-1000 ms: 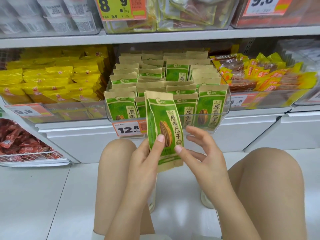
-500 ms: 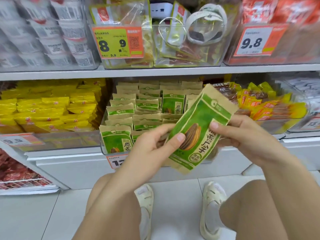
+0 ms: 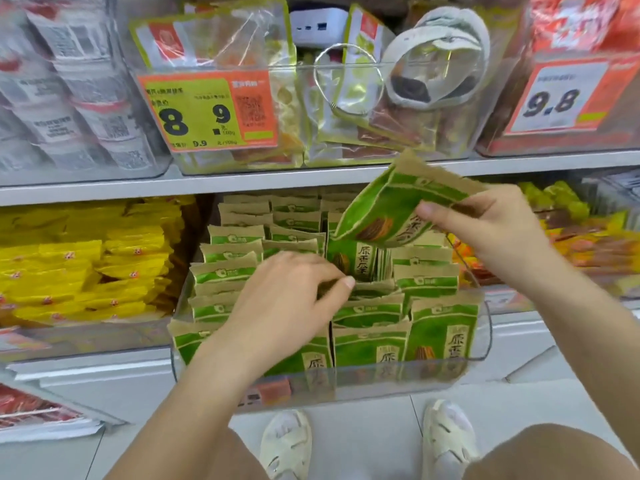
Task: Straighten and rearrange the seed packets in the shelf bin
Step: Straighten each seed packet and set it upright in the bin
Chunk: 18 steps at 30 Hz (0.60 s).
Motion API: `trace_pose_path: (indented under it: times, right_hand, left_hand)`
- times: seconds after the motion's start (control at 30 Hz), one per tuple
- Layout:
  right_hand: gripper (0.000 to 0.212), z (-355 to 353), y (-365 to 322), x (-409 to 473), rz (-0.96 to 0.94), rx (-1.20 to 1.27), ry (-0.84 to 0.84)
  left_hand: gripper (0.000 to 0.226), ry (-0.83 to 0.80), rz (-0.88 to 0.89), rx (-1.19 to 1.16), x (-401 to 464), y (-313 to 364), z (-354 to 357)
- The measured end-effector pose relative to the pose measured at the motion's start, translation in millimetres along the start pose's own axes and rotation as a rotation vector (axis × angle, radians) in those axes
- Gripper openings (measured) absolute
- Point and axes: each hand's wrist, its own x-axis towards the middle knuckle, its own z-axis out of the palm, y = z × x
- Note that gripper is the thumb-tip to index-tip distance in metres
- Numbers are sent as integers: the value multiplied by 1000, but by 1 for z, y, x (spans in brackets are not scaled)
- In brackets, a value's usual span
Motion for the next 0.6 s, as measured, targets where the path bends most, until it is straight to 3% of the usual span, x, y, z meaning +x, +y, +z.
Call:
trace_pose_path:
  times: [0.1,0.2,0.23,0.33,0.4,0.5,0.6]
  right_hand:
    - [9,9,10,9,43,-135,-123]
    - [53,19,26,20,65,-276,-186]
    - [57,22,32,23,72,-340,-198]
    - [41,31,40,29,43,-466,-226]
    - [18,35,42,32,-37,-581,-290]
    - [23,39,44,35,-108,-783,-320]
    - [28,39,43,39,-132,-807,-283]
  left_hand:
    - [42,-28,-24,-41,2,-5,-1]
    - [44,-31,-17,-23,4,-8,-9]
    - [45,-22,-18,-28,5,-10,-13]
    - [45,-2,-26,-18,12,-11,-26]
    - [40,-20,-7,29,20,-9,-31]
    - [31,-84,79,55,36,1,-32]
    - [26,-156,160,108,56,5,-29]
